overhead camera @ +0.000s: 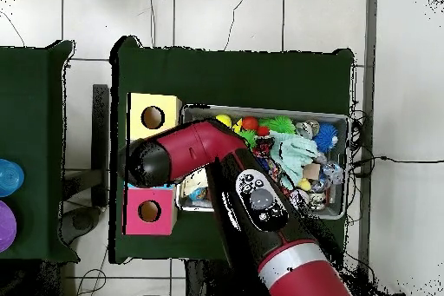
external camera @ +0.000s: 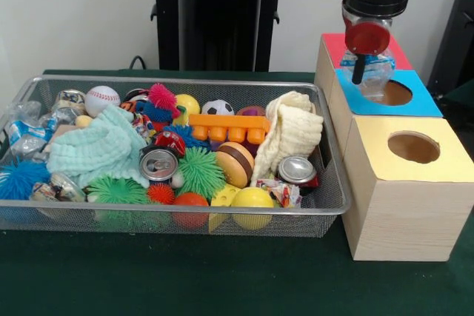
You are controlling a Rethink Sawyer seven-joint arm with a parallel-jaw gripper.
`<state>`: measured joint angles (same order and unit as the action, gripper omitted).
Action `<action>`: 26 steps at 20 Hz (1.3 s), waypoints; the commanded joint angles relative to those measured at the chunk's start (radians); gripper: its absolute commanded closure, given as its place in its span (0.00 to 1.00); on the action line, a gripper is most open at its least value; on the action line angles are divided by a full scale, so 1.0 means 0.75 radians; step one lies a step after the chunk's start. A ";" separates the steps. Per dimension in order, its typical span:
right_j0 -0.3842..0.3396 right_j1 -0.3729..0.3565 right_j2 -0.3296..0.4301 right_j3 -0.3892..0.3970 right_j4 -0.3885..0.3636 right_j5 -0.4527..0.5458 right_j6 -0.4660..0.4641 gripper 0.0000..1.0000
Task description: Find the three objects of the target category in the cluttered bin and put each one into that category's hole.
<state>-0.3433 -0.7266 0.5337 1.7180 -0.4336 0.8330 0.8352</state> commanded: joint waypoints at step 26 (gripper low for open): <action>0.149 0.075 -0.255 0.098 0.202 -0.237 0.424 1.00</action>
<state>-0.2399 -0.7197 0.3915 1.7197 -0.3230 0.7200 0.8432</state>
